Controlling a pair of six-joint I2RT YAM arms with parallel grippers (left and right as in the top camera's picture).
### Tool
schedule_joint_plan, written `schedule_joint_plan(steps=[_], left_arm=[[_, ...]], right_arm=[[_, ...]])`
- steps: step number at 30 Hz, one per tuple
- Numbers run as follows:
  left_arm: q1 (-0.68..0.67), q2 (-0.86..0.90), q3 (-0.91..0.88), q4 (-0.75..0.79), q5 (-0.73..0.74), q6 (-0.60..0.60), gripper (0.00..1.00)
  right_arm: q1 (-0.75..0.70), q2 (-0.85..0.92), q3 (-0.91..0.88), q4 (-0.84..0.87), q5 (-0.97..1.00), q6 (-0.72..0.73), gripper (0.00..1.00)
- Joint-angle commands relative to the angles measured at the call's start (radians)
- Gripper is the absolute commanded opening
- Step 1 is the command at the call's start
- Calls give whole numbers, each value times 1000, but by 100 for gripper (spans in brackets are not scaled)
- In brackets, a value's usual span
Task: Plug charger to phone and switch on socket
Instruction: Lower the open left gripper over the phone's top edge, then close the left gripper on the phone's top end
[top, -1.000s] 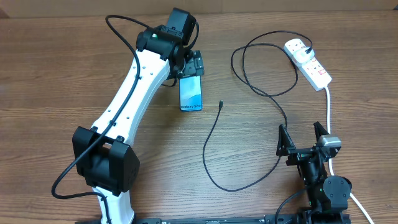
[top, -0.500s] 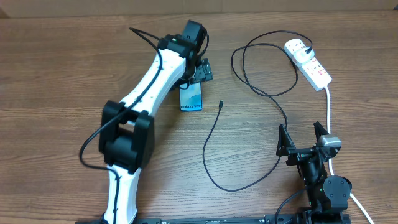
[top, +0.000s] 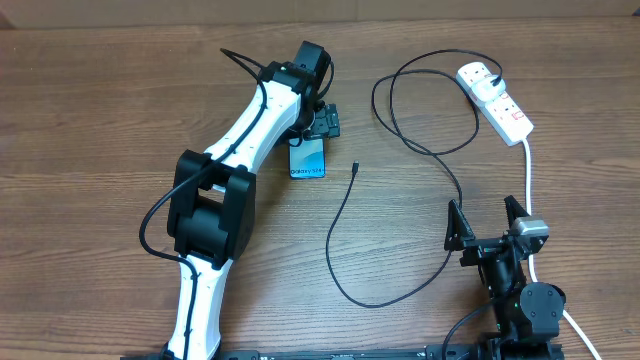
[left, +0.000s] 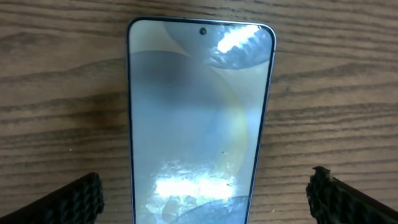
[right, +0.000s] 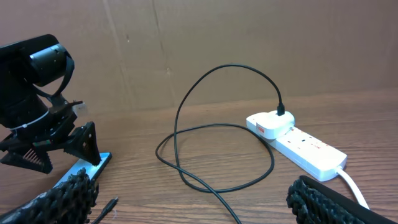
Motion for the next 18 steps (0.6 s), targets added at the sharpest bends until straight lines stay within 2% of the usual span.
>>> schedule_joint_plan(steps=[1, 18], left_arm=[[4, 31, 8, 5, -2, 55, 100], [-27, 44, 7, 6, -136, -3, 100]], right_arm=[[-1, -11, -10, 4, 8, -4, 100], [-1, -11, -10, 4, 8, -4, 100]])
